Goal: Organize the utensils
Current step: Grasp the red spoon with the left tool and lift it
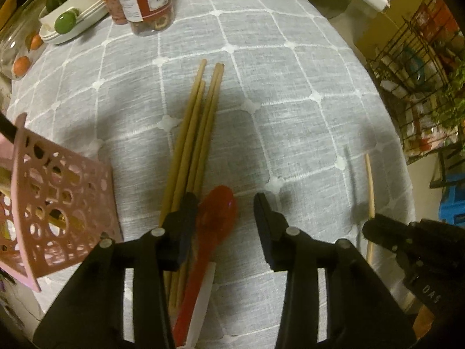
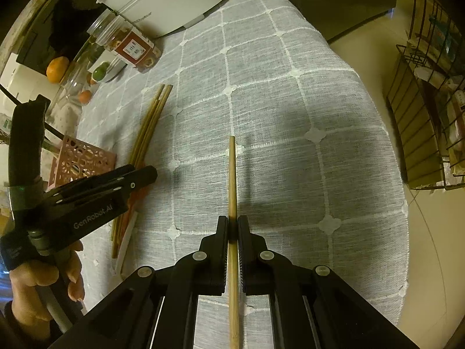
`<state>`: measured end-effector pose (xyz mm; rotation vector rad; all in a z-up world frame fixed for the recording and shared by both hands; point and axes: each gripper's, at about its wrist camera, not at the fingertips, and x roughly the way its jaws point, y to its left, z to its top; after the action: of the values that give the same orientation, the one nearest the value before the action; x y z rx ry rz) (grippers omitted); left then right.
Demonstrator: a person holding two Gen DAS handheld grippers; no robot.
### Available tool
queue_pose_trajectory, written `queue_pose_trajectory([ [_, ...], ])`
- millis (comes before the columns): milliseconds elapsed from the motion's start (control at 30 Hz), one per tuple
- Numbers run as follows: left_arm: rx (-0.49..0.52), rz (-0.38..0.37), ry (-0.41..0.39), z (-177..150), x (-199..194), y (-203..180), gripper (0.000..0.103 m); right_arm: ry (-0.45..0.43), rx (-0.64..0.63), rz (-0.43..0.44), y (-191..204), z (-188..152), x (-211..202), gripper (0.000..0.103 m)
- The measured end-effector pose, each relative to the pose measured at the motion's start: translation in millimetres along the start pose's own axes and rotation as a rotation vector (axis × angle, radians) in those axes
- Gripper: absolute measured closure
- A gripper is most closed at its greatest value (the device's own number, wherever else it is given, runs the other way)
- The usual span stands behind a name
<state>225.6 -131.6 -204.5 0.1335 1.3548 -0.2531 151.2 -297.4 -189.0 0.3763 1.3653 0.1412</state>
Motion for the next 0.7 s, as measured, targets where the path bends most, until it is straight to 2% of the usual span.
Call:
queue_pose_trajectory([
  [233, 0.059, 0.046, 0.04, -1.1, 2.1, -6.6, 0.061, 0.0, 0.015, -0.001, -4.2, -0.7, 0.4, 0.097],
  [333, 0.075, 0.083, 0.044, -2.0, 3.3, -11.7, 0.068, -0.001, 0.024, 0.0, -6.6, -0.5, 0.7, 0.097],
  [500, 0.103, 0.109, 0.045, -1.7, 6.0, -14.7, 0.069, -0.003, 0.03, 0.004, -8.1, 0.6, 0.3, 0.097],
  [600, 0.128, 0.141, 0.038, -1.4, 9.0, -21.8, 0.075, -0.003, 0.031, 0.008, -8.1, 0.1, -0.2, 0.097],
  [700, 0.145, 0.159, 0.037, -0.1, 11.3, -27.8, 0.075, -0.005, 0.031, 0.007, -8.4, -0.5, -1.5, 0.097],
])
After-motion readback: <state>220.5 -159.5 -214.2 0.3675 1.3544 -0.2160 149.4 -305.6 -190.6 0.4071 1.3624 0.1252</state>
